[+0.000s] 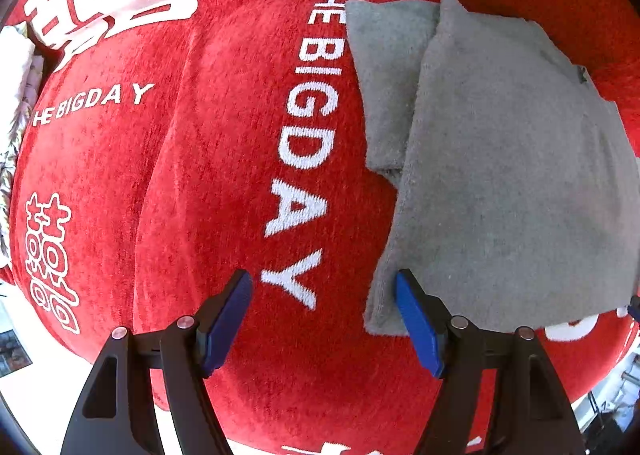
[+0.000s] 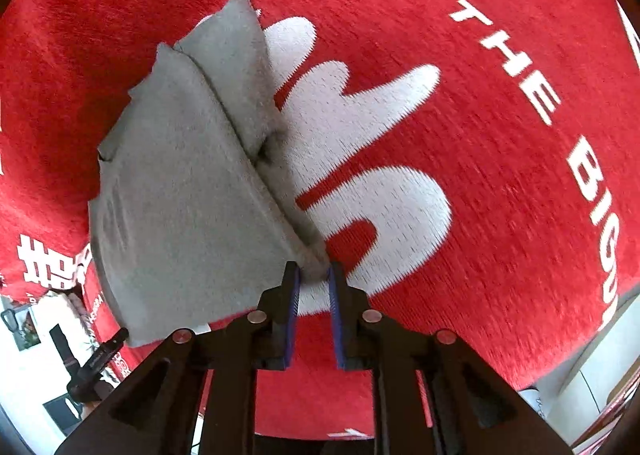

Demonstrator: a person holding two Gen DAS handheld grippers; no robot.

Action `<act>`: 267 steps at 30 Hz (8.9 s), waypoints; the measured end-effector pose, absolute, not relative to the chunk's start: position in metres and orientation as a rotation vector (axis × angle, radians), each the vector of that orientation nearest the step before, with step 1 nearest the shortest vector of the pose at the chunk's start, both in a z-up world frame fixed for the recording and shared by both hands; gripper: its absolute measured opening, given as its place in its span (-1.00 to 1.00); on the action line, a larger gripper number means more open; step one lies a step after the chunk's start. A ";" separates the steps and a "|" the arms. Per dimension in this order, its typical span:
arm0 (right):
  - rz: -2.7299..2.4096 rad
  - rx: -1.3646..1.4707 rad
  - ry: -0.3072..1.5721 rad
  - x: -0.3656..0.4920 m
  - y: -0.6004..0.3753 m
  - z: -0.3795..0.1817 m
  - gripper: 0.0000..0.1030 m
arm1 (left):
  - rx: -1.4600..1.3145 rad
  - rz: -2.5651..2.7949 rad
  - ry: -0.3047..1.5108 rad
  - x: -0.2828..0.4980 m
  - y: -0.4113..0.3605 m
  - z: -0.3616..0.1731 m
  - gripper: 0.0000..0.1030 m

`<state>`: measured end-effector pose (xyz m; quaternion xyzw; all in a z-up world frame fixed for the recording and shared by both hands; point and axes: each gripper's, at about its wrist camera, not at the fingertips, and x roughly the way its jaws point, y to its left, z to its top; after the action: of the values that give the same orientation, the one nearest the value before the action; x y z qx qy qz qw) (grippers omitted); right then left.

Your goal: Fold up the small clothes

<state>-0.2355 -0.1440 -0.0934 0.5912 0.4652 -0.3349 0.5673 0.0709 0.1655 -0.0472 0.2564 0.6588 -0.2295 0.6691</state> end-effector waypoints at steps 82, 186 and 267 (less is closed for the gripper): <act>-0.501 1.710 0.844 -0.058 -0.002 -0.117 0.04 | 0.551 -0.674 1.472 0.160 0.118 -0.077 1.00; -0.365 1.952 0.150 -0.304 -0.207 -0.145 0.20 | 0.680 -1.039 1.150 -0.018 -0.148 0.002 0.82; -0.830 1.268 1.053 -0.281 -0.148 -0.036 -0.07 | 0.874 -0.879 1.372 -0.026 -0.024 -0.057 0.96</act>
<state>-0.2811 -0.1477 -0.0360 0.5476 0.4551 -0.3584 0.6038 -0.0258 -0.0243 -0.0572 0.3775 0.5924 -0.3794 0.6021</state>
